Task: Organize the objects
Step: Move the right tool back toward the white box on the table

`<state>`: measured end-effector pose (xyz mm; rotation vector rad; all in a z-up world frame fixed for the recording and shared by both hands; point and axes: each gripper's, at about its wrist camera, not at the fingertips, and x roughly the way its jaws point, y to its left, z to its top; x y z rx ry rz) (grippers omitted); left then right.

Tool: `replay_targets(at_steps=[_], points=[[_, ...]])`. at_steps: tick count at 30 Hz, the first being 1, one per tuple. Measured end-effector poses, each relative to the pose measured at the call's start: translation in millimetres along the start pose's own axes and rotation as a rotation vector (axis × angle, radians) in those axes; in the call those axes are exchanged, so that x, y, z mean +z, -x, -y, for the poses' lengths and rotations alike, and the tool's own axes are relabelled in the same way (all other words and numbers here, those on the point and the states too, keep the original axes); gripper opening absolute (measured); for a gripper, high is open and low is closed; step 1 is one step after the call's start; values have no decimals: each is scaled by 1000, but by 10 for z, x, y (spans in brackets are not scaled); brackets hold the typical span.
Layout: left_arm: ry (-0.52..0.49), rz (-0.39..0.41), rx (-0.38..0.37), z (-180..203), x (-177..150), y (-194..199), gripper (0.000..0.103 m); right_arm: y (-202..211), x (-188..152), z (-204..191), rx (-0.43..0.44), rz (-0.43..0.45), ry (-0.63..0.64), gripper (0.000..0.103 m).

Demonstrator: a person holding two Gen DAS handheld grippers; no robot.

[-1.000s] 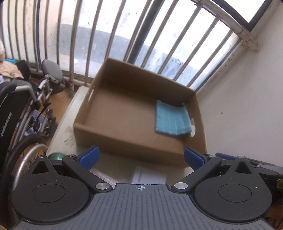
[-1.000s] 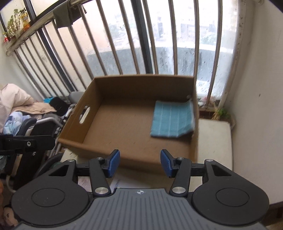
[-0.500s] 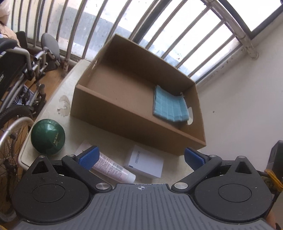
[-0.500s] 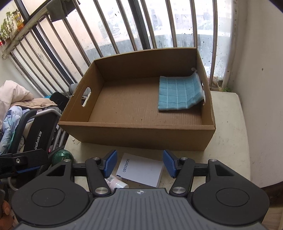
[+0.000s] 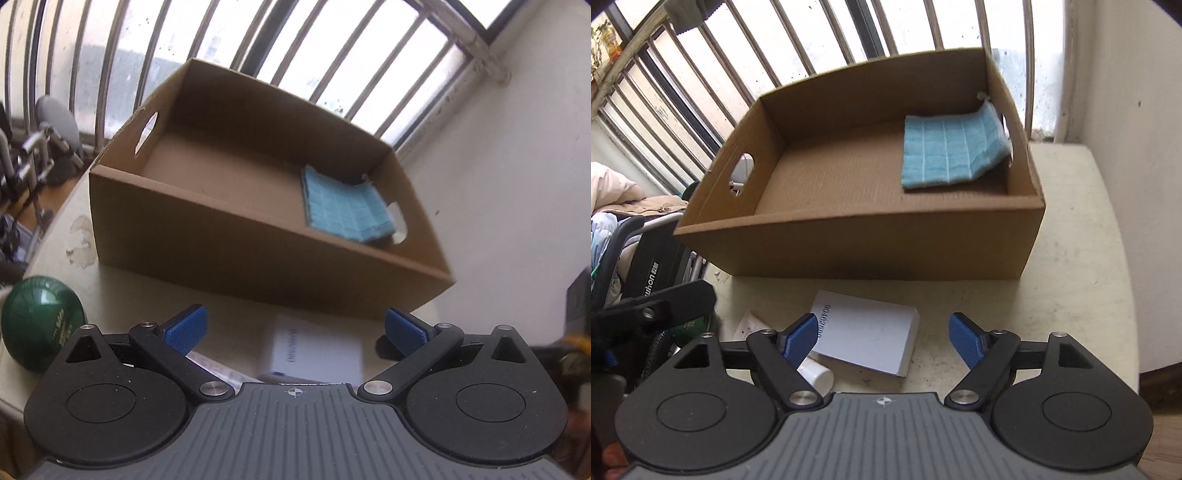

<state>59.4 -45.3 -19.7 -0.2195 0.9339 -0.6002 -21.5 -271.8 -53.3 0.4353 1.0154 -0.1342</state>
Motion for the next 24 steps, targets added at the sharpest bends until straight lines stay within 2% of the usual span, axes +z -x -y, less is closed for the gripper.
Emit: replay_targets(at_steps=[2,5,10,14,19,24], points=[[-41,-29,40,8,-38,-99,103,-89,-22,68,23,-8,-27,80],[-94,-66,50,30,-83,-217,103,-201,-40,118,57,-19,-72,80],[-125,-138,47,80,-113,-370,103,-376,-21,137,61,-55,-129,80],[-210,-173,73,159,-136,-482,102,-473,14,165,94,-67,-177,79],[-292,-227,60,264,-201,-592,100,-519,52,244,113,-94,-239,76],[-304,-289,48,337,-258,-687,89,-628,51,367,133,-152,-297,63]])
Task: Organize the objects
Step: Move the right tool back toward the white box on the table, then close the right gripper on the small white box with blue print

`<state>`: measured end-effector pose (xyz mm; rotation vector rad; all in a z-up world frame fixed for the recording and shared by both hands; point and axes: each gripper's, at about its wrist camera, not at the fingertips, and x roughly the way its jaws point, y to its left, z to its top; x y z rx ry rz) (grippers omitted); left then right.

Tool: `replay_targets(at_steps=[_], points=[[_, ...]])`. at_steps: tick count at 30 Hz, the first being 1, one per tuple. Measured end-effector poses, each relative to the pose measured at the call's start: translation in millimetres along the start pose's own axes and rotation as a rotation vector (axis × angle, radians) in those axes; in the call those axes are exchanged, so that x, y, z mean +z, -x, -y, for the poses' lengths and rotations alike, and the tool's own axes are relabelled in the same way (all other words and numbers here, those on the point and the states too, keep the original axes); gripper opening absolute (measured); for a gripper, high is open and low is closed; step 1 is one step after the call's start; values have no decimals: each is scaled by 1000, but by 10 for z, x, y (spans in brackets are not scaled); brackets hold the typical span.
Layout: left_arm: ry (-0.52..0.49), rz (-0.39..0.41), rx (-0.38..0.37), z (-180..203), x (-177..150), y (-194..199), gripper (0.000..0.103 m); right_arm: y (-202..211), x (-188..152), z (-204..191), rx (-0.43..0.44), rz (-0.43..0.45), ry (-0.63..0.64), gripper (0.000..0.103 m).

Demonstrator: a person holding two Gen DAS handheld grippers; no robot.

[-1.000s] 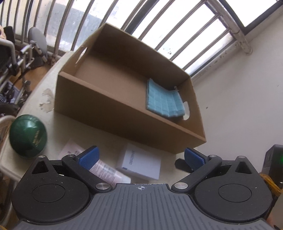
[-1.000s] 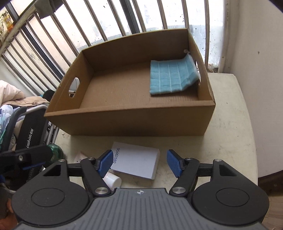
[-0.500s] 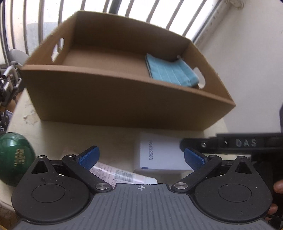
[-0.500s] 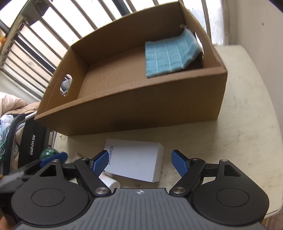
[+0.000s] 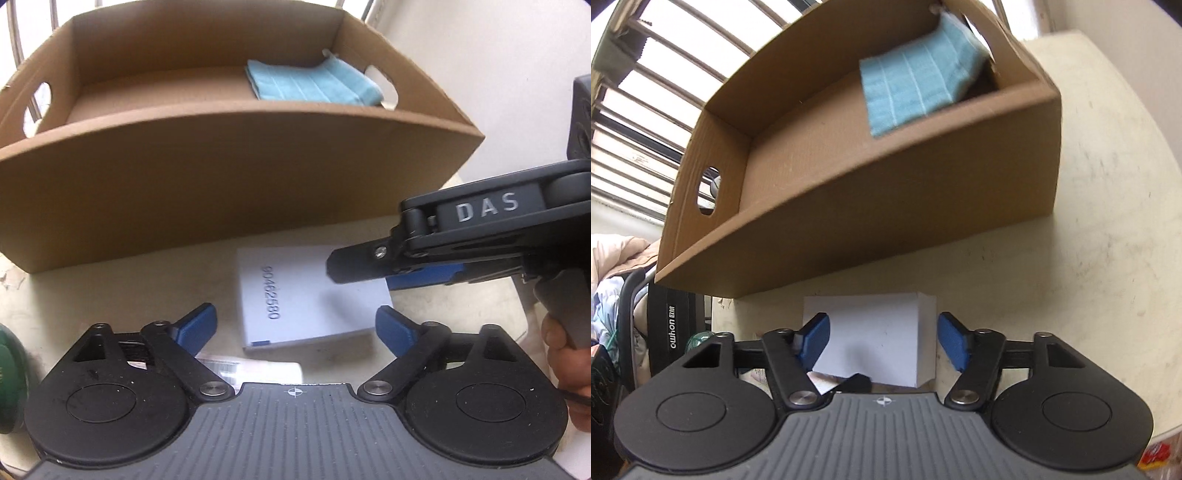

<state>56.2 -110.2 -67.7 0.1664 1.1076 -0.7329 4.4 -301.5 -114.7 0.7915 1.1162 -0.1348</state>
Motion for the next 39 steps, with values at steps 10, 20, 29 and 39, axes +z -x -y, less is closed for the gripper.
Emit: replay_targets(at_steps=[10,20,29,39], points=[[14,-36,8,98,-6,-31,81,-78,-18,18,-3,-41,31,51],[1,-86,-78,507,-125,-42,81,128,-13,238,-97,-19,87,49],[-5,-92,-24,521,-149,-151,80,181,-34,382,-69,-27,89,50],[-25,-89,38,655,-223,-149,75,142,-3,496,-9,-29,69,51]])
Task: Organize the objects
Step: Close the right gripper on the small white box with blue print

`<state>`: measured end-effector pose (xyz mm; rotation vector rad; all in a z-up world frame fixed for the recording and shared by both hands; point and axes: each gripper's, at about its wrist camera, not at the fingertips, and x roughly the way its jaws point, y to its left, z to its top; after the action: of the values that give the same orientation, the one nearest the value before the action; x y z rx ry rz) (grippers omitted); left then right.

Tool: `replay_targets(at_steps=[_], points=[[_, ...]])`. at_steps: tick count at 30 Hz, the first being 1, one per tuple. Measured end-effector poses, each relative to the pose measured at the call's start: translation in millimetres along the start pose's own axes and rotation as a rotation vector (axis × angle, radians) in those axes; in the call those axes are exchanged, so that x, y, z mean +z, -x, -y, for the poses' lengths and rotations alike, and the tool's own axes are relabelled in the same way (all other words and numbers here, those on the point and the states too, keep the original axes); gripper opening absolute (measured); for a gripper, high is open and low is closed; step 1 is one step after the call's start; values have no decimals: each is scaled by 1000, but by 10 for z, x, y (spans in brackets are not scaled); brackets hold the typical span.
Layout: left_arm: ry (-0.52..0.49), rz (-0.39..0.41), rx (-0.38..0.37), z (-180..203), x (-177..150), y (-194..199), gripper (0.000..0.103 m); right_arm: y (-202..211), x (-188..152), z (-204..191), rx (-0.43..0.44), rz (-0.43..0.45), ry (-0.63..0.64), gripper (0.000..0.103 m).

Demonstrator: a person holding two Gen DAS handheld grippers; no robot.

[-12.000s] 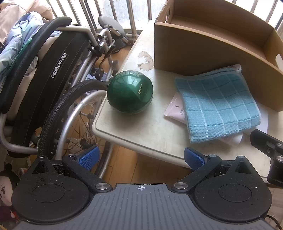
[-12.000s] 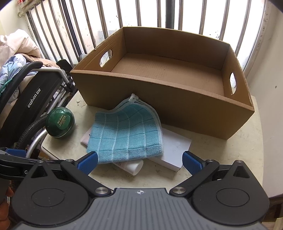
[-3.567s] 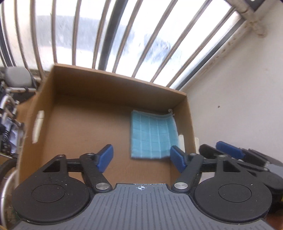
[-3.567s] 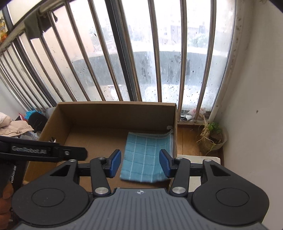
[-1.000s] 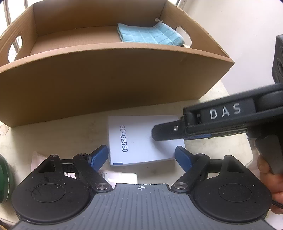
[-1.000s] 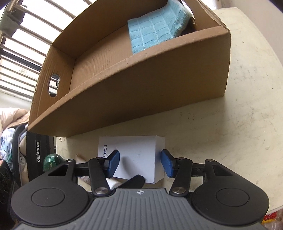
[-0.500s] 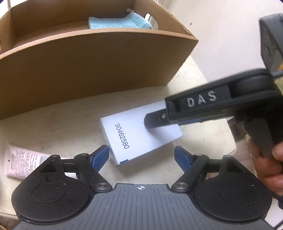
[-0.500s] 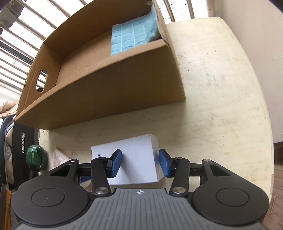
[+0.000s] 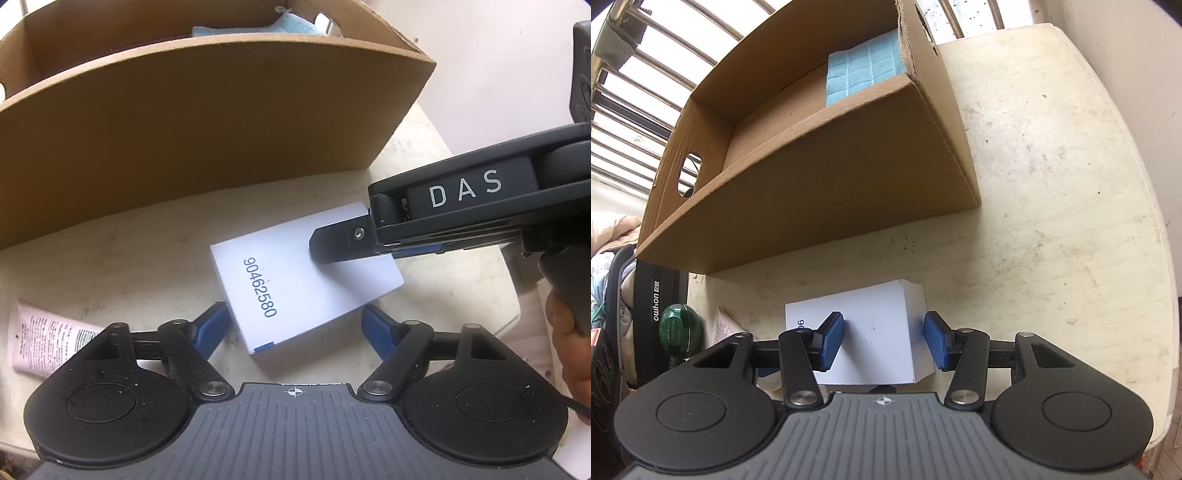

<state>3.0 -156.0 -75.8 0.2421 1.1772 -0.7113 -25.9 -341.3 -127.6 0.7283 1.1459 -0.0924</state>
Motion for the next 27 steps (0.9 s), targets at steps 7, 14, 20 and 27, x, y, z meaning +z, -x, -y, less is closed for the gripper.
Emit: replay_targets(at_steps=[7,14,20,27], points=[[-5,-11,3,18,-13,19,78,5,-1,23,12,9,5,51],[9,-8,-4,35,-14,26,84,-46,-7,75,37,-3,-35,56],[8,-3,2,67,-22,48,84,-75,-38,84,50,1,-45,60],[12,1,-6,45,5,76,82,-68,-54,7,37,10,-9,59]])
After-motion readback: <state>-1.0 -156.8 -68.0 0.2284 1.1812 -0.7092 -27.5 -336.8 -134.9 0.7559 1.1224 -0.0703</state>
